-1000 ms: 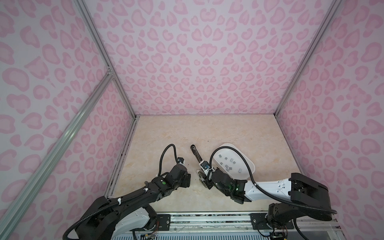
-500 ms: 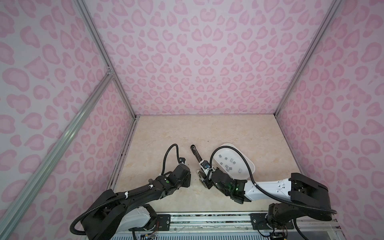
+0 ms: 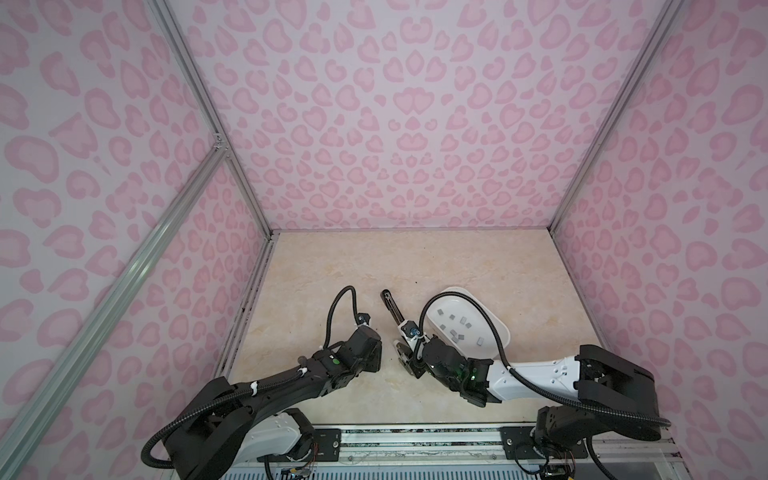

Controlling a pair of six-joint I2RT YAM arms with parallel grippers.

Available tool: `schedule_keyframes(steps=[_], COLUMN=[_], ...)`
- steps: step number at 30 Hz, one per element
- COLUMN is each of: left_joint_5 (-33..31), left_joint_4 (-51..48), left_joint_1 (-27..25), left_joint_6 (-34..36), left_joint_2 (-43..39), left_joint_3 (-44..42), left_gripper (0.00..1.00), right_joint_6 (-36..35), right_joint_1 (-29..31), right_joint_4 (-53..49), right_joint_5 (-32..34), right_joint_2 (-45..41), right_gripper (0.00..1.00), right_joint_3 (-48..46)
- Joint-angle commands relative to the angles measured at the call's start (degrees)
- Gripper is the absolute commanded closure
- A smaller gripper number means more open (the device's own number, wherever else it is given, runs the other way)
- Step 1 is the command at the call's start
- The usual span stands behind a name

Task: Load the staples into the stapler
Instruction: 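Close the left gripper on the light-blue mini stapler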

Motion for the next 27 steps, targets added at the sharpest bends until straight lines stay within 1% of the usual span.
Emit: schedule_keyframes(steps=[1, 4, 7, 13, 14, 15, 17, 23, 25, 27], left_joint_5=[-0.16, 0.02, -0.04, -0.24, -0.30, -0.39, -0.43, -0.38, 0.26, 2.18], left_joint_4=[-0.03, -0.06, 0.00, 0.13, -0.07, -0.15, -0.43, -0.12, -0.12, -0.12], left_joint_1=[-0.06, -0.10, -0.01, -0.11, -0.06, -0.13, -0.07, -0.14, -0.07, -0.14], left_joint_6=[-0.18, -0.12, -0.05, -0.14, -0.09, 0.00, 0.13, 0.54, 1.58, 3.68], left_joint_2=[0.95, 1.95, 3.14, 2.93, 2.78, 2.63, 2.51, 2.21, 1.02, -1.03], left_joint_3=[0.71, 0.89, 1.18, 1.48, 1.56, 1.75, 1.93, 2.23, 2.71, 3.50], left_gripper=[0.35, 0.37, 0.42, 0.63, 0.63, 0.69, 0.75, 0.80, 0.82, 0.86], right_joint_6=[0.63, 0.75, 0.83, 0.88, 0.96, 1.03, 1.09, 1.62, 2.50, 4.09], right_joint_1=[-0.08, -0.08, -0.17, -0.32, -0.34, -0.34, -0.33, -0.43, -0.43, -0.81], right_joint_4=[0.85, 0.94, 0.96, 1.04, 1.05, 1.05, 1.30, 1.81, 2.06, 1.35], right_joint_5=[0.20, 0.13, 0.00, -0.23, -0.31, -0.39, -0.57, -1.53, -1.99, -2.50], right_joint_2=[0.18, 0.22, 0.41, 0.60, 0.59, 0.57, 0.62, 0.55, 0.37, 0.17], right_gripper=[0.67, 0.67, 0.67, 0.67, 0.67, 0.67, 0.67, 0.67, 0.67, 0.69], right_joint_3=[-0.03, 0.03, 0.06, 0.05, 0.05, 0.06, -0.02, -0.22, -0.23, 0.42])
